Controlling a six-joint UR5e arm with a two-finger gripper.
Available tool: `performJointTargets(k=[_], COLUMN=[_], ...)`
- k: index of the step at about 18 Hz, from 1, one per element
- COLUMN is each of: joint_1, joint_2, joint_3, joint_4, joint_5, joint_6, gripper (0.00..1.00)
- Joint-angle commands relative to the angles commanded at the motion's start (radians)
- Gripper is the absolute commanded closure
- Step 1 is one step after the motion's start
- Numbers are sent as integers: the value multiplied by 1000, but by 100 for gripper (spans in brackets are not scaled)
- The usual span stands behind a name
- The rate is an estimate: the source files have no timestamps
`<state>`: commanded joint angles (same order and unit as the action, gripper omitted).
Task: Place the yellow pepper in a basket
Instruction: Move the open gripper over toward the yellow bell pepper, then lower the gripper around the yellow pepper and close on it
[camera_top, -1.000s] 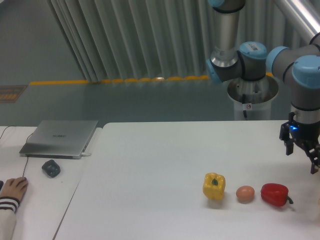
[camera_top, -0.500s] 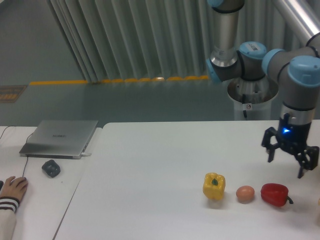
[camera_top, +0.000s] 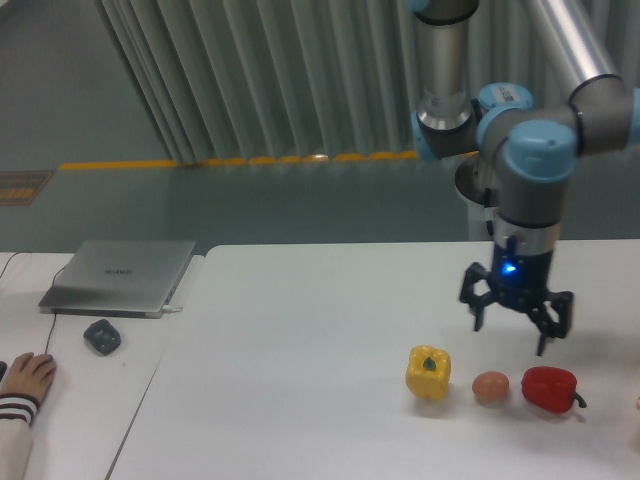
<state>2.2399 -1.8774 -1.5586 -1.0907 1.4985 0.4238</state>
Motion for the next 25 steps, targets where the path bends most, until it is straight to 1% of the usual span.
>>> performJointTargets(k=[2, 4, 7, 8, 13, 16, 19, 25], joint_1=[-41, -66, -111, -120, -131, -135, -129, -125], joint_2=[-20, -28, -32, -45, -72, -88, -77, -81], joint_3=[3, 2, 0, 0, -5, 5, 6, 6], joint_4=[0, 2, 17, 24, 43, 48, 55, 55], joint_5=[8, 11, 11, 12, 14, 13, 11, 16], joint_6=[-78, -134, -175, -177, -178, -177, -169, -165], gripper=[0, 0, 0, 0, 0, 0, 0, 0])
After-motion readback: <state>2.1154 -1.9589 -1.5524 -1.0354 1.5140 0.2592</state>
